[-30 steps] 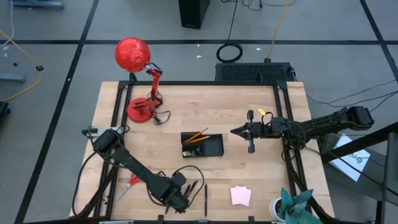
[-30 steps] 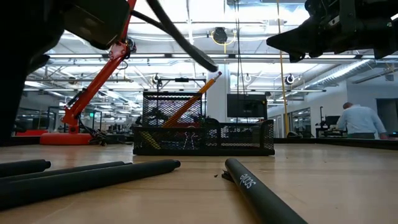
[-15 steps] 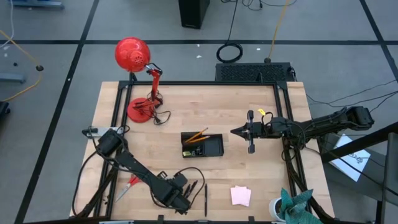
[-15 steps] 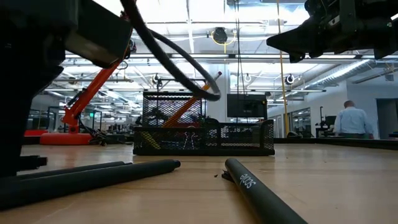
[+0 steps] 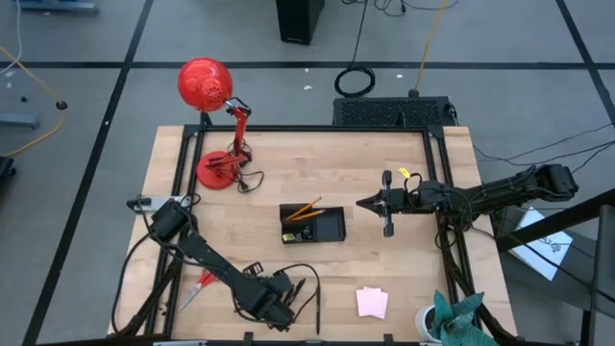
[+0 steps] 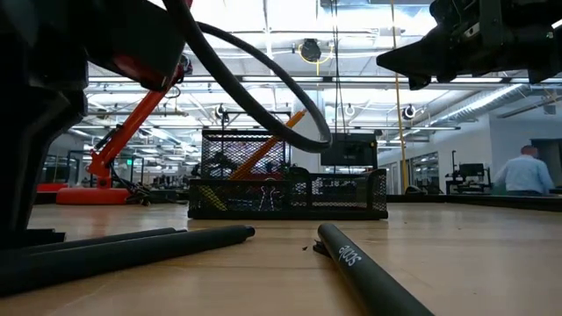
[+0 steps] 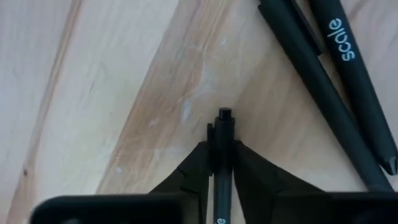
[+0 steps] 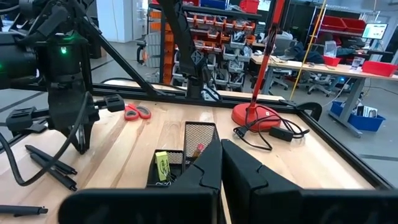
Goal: Pick and place office supplies into organizer
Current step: Put the pen into the desk organizer
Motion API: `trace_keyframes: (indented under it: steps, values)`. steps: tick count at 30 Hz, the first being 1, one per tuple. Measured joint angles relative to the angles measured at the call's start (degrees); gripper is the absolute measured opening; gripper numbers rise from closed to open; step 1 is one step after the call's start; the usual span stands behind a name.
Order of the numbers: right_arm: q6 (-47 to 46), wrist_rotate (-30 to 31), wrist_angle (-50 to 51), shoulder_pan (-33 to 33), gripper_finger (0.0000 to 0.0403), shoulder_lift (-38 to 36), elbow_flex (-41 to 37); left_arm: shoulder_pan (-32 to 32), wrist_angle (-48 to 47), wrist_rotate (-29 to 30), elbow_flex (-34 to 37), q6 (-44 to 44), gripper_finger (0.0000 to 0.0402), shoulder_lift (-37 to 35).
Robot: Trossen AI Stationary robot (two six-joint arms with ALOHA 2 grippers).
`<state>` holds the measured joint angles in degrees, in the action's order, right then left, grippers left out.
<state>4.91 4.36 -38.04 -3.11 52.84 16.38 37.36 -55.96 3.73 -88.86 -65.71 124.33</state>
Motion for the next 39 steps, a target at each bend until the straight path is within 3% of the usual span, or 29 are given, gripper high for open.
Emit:
trace_keyframes:
  steps: [4, 13, 20, 29, 33, 39]
  values:
    - [-0.1, 0.0, 0.1, 0.0, 0.0000, 0.0, 0.0, -0.1, 0.2, 2.5, 0.0, 3.2, 0.0015, 0.0]
    - [-0.1, 0.0, -0.2, 0.0, 0.0000, 0.0, 0.0, 0.1, 1.9, 17.6, 0.5, 9.7, 0.0033, -1.8]
    - [-0.2, 0.0, -0.2, 0.0, 0.0000, 0.0, 0.0, -1.1, -1.9, 33.5, 0.5, 11.9, 0.0008, -9.6]
    - [-0.2, 0.0, -0.3, 0.0, 0.0000, 0.0, 0.0, -1.9, 8.7, 56.7, 0.3, 30.5, 0.0022, -22.3]
    - [-0.2, 0.0, -0.3, 0.0, 0.0000, 0.0, 0.0, -2.4, 21.3, 56.0, 0.2, 46.8, 0.0011, -26.6]
    - [0.1, 0.0, -0.5, 0.0, 0.0000, 0.0, 0.0, -6.3, 37.6, 39.9, 0.2, 71.0, 0.0022, -27.6]
